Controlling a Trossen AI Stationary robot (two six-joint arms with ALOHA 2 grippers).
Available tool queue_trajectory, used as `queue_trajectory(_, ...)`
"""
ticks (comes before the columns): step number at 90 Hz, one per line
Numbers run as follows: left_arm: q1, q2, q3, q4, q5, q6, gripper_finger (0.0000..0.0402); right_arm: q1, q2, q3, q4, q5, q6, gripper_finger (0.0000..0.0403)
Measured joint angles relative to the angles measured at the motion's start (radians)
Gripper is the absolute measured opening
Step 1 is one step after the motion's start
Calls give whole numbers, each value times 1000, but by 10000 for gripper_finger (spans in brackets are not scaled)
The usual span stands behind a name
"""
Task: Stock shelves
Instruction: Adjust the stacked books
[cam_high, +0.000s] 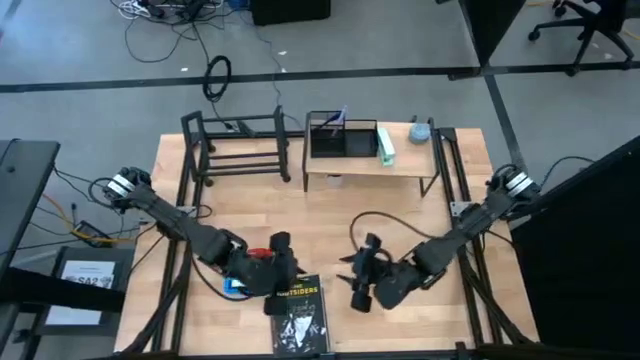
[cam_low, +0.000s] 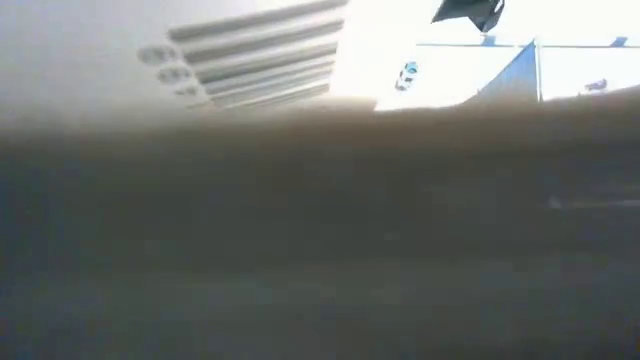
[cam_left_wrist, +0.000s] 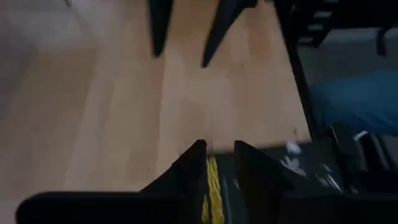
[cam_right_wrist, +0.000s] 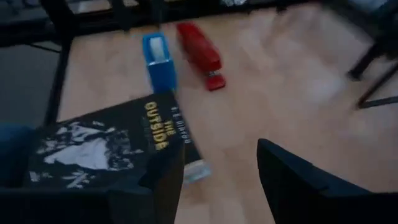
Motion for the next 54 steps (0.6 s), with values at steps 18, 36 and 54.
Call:
queue_trajectory(18, -120, 5, -65, 37, 91, -508, 38, -91, 83, 0, 205, -326, -40, 168)
queue_trajectory(36, -248, 71, -198, 320, -2, -919, 20, -184, 157, 19, 358, -539, -104, 167)
queue_trajectory(54, -308, 194, -262, 428, -49, -1162, 15, -221, 189, 31, 351, -642, -143, 162)
